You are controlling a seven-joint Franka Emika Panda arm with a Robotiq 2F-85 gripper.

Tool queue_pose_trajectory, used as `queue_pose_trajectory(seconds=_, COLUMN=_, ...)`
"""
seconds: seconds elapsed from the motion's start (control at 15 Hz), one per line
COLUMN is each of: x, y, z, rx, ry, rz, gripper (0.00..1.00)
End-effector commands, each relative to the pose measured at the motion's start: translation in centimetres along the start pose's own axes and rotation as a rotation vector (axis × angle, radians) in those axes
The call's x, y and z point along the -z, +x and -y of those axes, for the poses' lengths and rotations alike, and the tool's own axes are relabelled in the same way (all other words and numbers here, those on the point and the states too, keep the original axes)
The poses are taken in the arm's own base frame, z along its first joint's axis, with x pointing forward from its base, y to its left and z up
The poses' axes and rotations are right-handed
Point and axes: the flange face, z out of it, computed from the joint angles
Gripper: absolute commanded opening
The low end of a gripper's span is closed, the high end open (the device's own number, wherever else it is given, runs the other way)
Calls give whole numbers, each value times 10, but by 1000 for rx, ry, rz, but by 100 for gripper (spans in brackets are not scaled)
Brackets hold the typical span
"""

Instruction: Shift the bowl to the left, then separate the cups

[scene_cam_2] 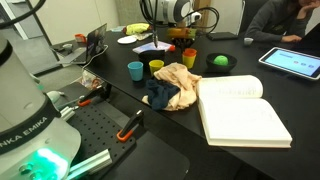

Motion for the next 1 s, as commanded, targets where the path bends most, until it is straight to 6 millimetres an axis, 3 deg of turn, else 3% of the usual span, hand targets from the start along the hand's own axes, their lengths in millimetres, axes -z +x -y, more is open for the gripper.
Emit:
queue_pose_trajectory(seconds=0.0, x=13, y=5, z=-6, rx=-28, ry=-13, rz=28, gripper=2)
queue_pose_trajectory(seconds=0.4, x=47, y=11, z=-6, rx=2, ry=-17, rz=45, gripper=3)
queue_pose_trajectory(seconds=0.93, x=110, y=15, z=-4, rx=33, ry=-44, rz=12, gripper=3)
